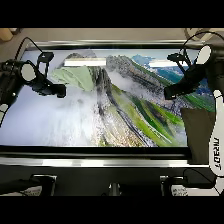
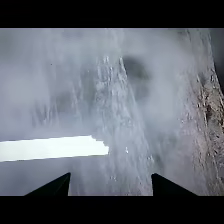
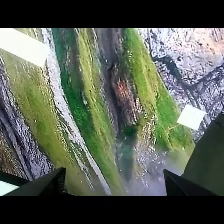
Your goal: Fold the shirts.
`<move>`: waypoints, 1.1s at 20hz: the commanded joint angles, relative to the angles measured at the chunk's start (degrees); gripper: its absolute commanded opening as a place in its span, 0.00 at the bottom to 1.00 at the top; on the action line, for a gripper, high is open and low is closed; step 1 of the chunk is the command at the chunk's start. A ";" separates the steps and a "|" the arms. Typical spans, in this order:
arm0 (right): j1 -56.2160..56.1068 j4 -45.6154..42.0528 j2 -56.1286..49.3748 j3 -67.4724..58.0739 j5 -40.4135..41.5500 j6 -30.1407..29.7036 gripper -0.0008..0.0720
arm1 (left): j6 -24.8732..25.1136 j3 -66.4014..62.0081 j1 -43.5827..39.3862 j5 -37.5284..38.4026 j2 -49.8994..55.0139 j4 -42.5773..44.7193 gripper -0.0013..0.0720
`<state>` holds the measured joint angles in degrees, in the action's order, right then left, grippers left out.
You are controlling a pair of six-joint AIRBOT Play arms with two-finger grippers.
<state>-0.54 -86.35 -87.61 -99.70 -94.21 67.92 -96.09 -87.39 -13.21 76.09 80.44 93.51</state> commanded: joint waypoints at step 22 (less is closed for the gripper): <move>-0.04 8.20 -0.04 -0.07 14.16 -2.19 0.92 | -17.92 -19.12 15.32 -35.19 39.67 -37.97 0.93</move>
<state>-0.54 -80.29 -87.64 -99.70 -79.33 66.61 -111.50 -106.21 2.31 45.17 117.10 58.26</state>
